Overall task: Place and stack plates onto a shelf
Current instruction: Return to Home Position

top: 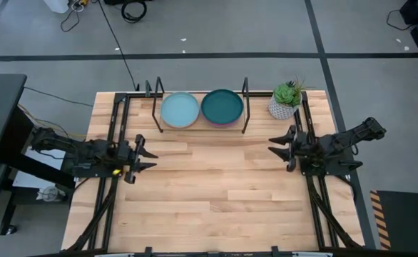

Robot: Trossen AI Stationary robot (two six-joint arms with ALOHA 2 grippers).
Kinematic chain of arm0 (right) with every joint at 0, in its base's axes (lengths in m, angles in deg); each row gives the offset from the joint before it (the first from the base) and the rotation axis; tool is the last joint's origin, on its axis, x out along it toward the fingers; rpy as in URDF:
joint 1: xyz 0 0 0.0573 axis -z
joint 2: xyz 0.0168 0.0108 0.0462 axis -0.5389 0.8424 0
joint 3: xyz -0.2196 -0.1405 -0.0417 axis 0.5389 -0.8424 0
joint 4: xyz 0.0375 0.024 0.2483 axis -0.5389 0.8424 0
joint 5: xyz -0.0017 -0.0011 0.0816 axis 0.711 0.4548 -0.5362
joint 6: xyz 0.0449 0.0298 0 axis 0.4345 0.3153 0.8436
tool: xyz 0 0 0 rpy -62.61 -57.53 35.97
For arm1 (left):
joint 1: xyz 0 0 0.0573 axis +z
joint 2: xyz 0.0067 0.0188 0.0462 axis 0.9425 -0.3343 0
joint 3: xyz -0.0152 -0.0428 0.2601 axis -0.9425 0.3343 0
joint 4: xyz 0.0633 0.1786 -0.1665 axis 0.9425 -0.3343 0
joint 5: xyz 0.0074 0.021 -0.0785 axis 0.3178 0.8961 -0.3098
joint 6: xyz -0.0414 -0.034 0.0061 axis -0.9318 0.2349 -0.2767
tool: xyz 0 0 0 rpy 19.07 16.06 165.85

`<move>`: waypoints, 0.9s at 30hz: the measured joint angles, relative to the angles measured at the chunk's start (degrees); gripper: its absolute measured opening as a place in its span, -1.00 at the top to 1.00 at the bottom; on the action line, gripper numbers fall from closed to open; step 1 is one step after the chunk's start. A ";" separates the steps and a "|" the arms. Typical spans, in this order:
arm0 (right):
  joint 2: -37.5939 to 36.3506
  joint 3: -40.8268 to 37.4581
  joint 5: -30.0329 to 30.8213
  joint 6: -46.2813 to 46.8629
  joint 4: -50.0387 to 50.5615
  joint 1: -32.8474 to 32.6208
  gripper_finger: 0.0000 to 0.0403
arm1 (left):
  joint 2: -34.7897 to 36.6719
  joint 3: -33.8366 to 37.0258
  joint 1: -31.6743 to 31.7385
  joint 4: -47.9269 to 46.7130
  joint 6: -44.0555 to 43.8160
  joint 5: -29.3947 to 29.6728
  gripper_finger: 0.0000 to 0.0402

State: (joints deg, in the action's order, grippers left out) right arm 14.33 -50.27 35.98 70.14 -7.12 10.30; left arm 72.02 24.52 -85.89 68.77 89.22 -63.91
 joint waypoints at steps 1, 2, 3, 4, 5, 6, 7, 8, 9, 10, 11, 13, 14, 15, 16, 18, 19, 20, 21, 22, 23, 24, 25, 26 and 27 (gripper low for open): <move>0.00 -0.22 -0.51 0.00 -0.04 0.00 0.10 | -0.09 0.00 0.02 -0.17 -0.94 0.00 0.38; 0.00 -0.46 -0.94 0.00 0.02 0.00 0.10 | -0.16 0.00 0.02 -0.17 -1.93 0.01 0.38; 0.00 -0.62 -1.22 0.01 0.06 0.00 0.10 | -0.16 0.00 0.02 -0.16 -2.11 0.00 0.38; 0.00 -0.68 -1.44 0.00 0.02 0.00 0.10 | -0.16 0.00 0.02 -0.16 -2.13 0.00 0.38; 0.00 -0.70 -1.72 0.00 0.02 0.00 0.10 | -0.16 0.00 0.02 -0.16 -2.01 0.00 0.38; 0.00 -0.71 -1.88 0.00 0.00 0.00 0.10 | -0.14 0.00 0.02 -0.14 -1.73 0.01 0.38; 0.00 -0.72 -2.10 0.00 -0.06 0.00 0.10 | -0.14 0.00 0.02 -0.14 -1.53 0.00 0.38; 0.00 -0.72 -2.28 0.00 -0.23 0.00 0.10 | -0.15 0.02 0.02 -0.14 -1.53 0.00 0.38; 0.00 -0.72 -2.30 0.00 -0.40 0.00 0.10 | -0.14 0.02 0.02 -0.14 -1.60 0.02 0.38; 0.00 -0.72 -2.30 0.00 -0.42 0.00 0.10 | -0.14 0.02 0.02 -0.14 -1.73 0.00 0.38; 0.00 -0.72 -2.30 0.00 -0.40 0.00 0.10 | -0.16 0.02 0.02 -0.14 -1.84 0.02 0.38; 0.00 -0.72 -2.30 0.00 -0.42 0.00 0.10 | -0.16 0.02 0.02 -0.14 -1.82 0.02 0.38; 0.00 -0.72 -2.30 0.00 -0.40 0.00 0.10 | -0.15 0.02 0.02 -0.14 -1.82 0.01 0.38; 0.00 -0.72 -2.30 0.00 -0.41 0.00 0.09 | -0.16 0.02 0.02 -0.14 -1.81 0.01 0.38; 0.00 -0.72 -2.30 0.00 -0.41 0.00 0.09 | -0.16 0.02 0.02 -0.14 -1.80 0.01 0.38; 0.00 -0.72 -2.32 0.00 -0.40 0.00 0.09 | -0.16 0.02 0.02 -0.14 -1.80 0.02 0.38; 0.00 -0.72 -2.32 0.00 -0.42 0.00 0.09 | -0.16 0.02 0.02 -0.14 -1.80 0.02 0.38; 0.00 -0.72 -2.32 0.00 -0.40 0.00 0.09 | -0.16 0.02 0.02 -0.14 -1.80 0.02 0.38; 0.00 -0.72 -2.32 0.00 -0.40 0.00 0.09 | -0.16 0.02 0.02 -0.14 -1.80 0.02 0.38; 0.00 -0.72 -2.32 0.00 -0.42 0.00 0.09 | -0.16 0.04 0.02 -0.14 -1.80 0.02 0.38; 0.00 -0.72 -2.33 0.00 -0.40 0.00 0.09 | -0.16 0.04 0.02 -0.14 -1.80 0.02 0.38; 0.00 -0.72 -2.34 0.00 -0.40 0.00 0.09 | -0.16 0.04 0.02 -0.14 -1.80 0.02 0.38; 0.00 -0.72 -2.33 0.00 -0.42 0.00 0.09 | -0.16 0.04 0.02 -0.14 -1.80 0.02 0.38; 0.00 -0.72 -2.34 0.00 -0.40 0.00 0.09 | -0.16 0.04 0.02 -0.14 -1.80 0.02 0.38; 0.00 -0.72 -2.34 0.00 -0.40 0.00 0.09 | -0.16 0.04 0.02 -0.14 -1.80 0.02 0.38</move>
State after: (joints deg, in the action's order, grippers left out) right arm 14.33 -50.99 33.64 70.14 -7.52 10.30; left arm 71.86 24.56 -85.87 68.63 87.43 -63.89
